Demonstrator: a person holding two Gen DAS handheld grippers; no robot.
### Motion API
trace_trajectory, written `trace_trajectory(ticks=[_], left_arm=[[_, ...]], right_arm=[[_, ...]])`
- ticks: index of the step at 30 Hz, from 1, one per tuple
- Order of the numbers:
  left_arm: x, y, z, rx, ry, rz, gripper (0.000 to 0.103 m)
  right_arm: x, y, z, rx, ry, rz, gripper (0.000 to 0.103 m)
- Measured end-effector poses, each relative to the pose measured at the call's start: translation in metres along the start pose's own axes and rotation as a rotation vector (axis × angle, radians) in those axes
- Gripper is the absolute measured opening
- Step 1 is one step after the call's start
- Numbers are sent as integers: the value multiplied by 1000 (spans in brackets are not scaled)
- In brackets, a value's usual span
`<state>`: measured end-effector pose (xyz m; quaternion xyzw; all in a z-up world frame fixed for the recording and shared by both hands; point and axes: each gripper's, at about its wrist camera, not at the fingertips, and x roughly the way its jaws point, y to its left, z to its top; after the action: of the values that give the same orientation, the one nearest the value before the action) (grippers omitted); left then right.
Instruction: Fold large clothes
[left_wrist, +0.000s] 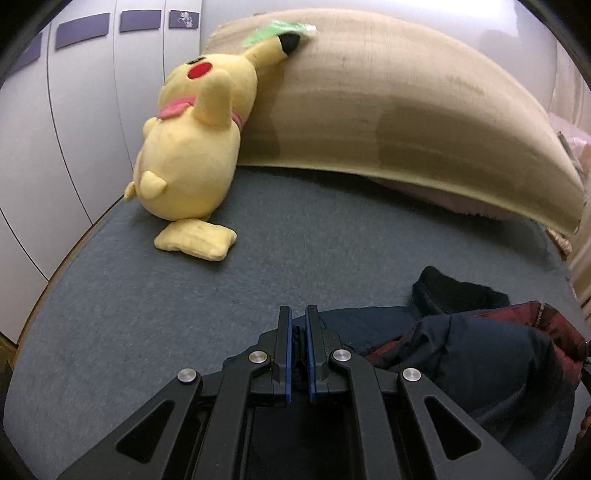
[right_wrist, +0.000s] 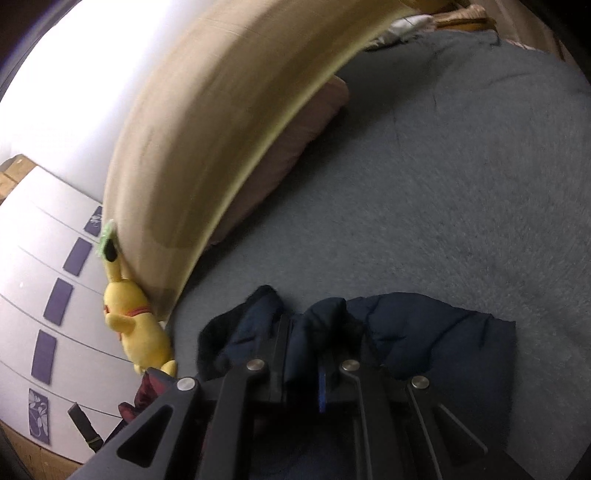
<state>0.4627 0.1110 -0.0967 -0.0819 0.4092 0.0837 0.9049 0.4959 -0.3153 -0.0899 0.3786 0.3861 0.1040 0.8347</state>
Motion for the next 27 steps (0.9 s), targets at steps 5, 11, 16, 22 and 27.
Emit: trace_trajectory(ticks=[5, 11, 16, 22, 27], left_arm=[[22, -6, 1, 27, 32, 7, 7], [39, -11, 1, 48, 55, 12, 7], [53, -16, 0, 61, 72, 19, 7], [68, -19, -1, 72, 95, 24, 7], [78, -21, -2, 75, 119, 31, 7]], right_arm=[[16, -10, 3, 25, 21, -33, 11], [32, -18, 3, 48, 43, -68, 11], [43, -21, 3, 63, 58, -91, 11], [52, -24, 6, 84, 84, -124, 11], [59, -22, 7, 93, 105, -154, 11]])
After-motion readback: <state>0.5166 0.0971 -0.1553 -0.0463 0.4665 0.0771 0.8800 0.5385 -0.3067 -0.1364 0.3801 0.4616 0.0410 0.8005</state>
